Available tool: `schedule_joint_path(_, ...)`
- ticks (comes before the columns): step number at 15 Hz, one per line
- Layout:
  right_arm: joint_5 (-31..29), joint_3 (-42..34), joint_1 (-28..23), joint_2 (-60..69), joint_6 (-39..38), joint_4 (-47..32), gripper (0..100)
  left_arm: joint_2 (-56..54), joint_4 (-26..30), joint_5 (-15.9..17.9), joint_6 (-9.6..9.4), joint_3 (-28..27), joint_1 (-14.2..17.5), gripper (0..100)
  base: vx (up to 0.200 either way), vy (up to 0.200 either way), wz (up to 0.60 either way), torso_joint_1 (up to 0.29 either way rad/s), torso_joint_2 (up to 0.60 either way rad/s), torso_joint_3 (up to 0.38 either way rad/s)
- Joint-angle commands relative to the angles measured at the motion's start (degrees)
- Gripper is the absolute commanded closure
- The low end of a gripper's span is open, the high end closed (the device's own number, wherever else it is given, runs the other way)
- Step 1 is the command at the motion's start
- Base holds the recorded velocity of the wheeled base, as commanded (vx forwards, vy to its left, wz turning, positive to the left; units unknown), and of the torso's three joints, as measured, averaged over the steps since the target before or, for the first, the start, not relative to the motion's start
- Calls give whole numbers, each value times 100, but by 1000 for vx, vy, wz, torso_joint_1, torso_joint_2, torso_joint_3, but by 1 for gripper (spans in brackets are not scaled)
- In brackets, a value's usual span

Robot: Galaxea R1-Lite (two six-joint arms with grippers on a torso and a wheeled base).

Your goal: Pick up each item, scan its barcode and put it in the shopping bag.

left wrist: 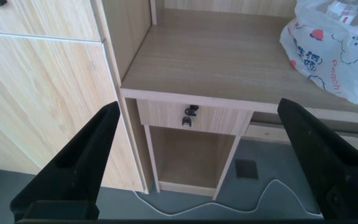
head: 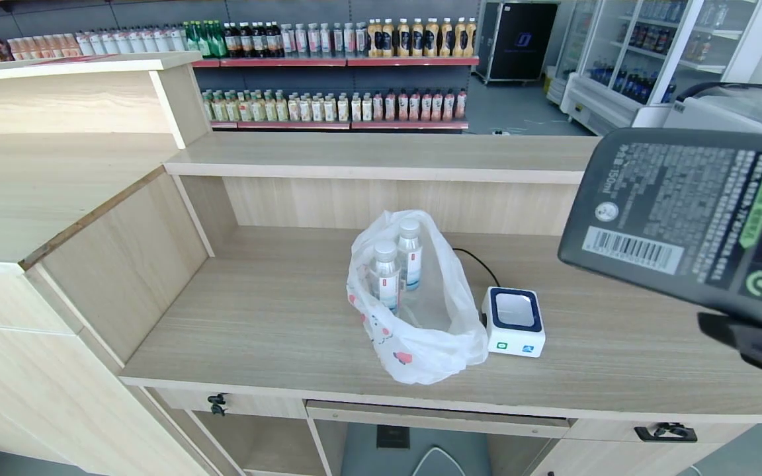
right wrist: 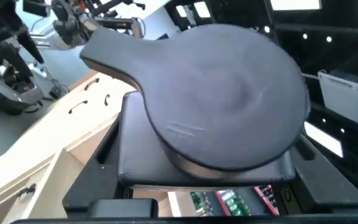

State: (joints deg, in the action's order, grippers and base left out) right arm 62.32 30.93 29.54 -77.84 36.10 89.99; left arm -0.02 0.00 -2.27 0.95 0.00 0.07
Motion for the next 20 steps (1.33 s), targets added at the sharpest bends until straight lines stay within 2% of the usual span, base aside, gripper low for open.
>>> schedule_joint_path(1, -18, -184, 272, 181, 29, 1, 100, 2, 0, -2, 2, 0, 1, 0, 0, 0, 0, 0, 0, 0)
schedule_joint_path(7, -167, -113, 193, 445, 20, -764, 100, 2, 0, -2, 2, 0, 1, 0, 0, 0, 0, 0, 0, 0)
schedule_joint_path(10, -185, 19, 263, 32, 20, -773, 100, 2, 0, -2, 2, 0, 1, 0, 0, 0, 0, 0, 0, 0)
schedule_joint_path(16, -211, 660, 729, -988, 108, -649, 100, 2, 0, -2, 2, 0, 1, 0, 0, 0, 0, 0, 0, 0)
schedule_joint_path(20, -211, 695, 940, -1251, 205, -544, 100, 2, 0, -2, 2, 0, 1, 0, 0, 0, 0, 0, 0, 0)
